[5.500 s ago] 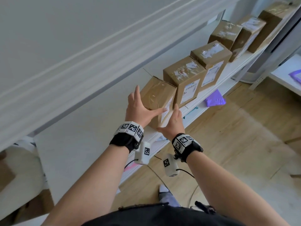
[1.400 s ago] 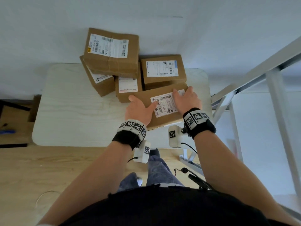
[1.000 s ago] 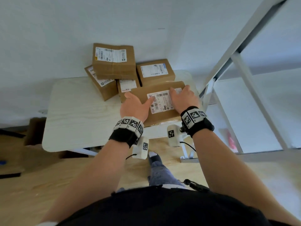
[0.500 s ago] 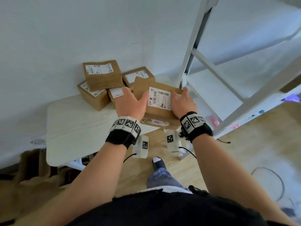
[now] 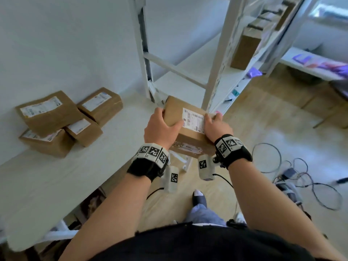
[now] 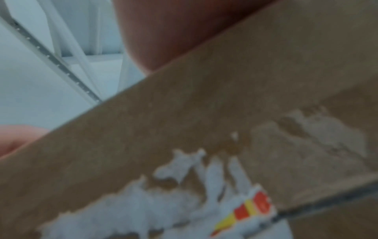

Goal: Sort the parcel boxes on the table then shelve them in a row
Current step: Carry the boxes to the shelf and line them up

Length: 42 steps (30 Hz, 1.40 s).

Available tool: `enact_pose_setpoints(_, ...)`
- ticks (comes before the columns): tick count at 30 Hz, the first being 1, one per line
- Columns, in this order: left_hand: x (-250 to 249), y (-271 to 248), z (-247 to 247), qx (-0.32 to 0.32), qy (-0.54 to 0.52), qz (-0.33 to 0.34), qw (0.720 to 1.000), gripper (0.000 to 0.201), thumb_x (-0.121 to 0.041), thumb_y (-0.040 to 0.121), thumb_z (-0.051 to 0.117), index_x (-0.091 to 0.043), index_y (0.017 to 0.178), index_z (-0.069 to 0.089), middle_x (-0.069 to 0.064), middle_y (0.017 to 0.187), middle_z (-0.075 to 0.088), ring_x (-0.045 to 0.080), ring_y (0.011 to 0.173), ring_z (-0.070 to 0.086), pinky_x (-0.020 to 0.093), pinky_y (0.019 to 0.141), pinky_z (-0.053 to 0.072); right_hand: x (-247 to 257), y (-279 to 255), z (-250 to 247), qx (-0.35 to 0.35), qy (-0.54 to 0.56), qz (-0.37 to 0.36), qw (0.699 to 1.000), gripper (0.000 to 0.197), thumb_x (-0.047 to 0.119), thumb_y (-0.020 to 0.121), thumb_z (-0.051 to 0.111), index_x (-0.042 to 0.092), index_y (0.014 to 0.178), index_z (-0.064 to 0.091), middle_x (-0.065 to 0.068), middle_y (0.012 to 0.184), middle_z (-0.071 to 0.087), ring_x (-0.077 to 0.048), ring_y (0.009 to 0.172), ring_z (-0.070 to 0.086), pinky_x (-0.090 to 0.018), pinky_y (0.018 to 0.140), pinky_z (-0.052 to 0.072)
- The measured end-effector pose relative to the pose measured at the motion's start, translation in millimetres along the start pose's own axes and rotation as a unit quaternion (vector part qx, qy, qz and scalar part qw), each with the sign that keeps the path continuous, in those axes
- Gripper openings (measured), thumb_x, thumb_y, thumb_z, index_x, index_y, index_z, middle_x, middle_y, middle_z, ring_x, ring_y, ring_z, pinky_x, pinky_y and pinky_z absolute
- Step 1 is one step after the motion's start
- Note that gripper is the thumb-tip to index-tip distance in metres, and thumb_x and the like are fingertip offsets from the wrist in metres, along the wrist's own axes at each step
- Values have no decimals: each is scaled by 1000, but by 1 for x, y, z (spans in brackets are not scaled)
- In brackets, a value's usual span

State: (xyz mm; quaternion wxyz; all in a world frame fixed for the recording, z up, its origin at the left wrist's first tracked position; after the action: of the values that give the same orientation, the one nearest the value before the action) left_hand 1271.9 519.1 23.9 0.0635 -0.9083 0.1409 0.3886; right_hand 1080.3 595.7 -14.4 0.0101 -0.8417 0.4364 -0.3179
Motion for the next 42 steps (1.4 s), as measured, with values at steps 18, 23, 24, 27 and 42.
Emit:
enact_pose_setpoints(18, -202, 10, 177, 84, 5, 157, 984, 60, -56, 89, 57, -20, 136, 47, -2, 126, 62, 20, 110, 61, 32, 93, 45, -179, 83, -167, -123, 83, 117, 982, 52, 52, 102, 23, 14, 134, 35, -23, 121, 61, -41, 110, 58, -45, 93, 44)
enact_pose_setpoints(23, -242, 46, 230, 103, -30, 143, 984, 82, -81, 75, 41, -33, 140, 46, 1, 149, 44, 25, 129, 49, 49, 107, 42, -200, 145, -202, -129, 119, 110, 978, 51, 54, 101, 24, 13, 129, 35, -24, 122, 59, -42, 109, 58, -45, 89, 42)
enact_pose_setpoints(24, -250, 55, 240, 117, -35, 129, 984, 88, -87, 70, 38, -40, 144, 40, 1, 153, 38, 26, 132, 47, 51, 108, 41, -203, 158, -208, -130, 128, 109, 977, 51, 54, 102, 23, 13, 129, 35, -23, 121, 59, -41, 108, 58, -44, 87, 42)
enact_pose_setpoints(27, -273, 79, 260, 132, -48, 103, 985, 90, -95, 64, 35, -52, 143, 31, 1, 147, 42, 26, 123, 54, 51, 102, 45, -209, 193, -227, -124, 142, 105, 976, 50, 52, 103, 24, 12, 130, 34, -22, 121, 58, -40, 109, 57, -40, 80, 37)
enact_pose_setpoints(42, -322, 176, 295, -24, 31, 125, 991, 72, -53, 83, 64, -39, 148, 35, 2, 144, 38, 26, 122, 43, 39, 100, 41, -166, 332, -235, -46, 133, -26, 990, 55, 49, 101, 34, 23, 150, 30, -16, 141, 42, -37, 120, 52, -45, 98, 42)
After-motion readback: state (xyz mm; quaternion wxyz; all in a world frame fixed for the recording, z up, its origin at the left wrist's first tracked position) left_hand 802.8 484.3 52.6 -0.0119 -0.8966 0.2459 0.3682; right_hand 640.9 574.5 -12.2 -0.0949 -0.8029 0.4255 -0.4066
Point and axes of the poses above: each hand's wrist, its own y-axis towards the middle knuckle, its own z-axis out of the palm, x = y × z, the point moved 4 cm from there along y, towards the middle knuckle
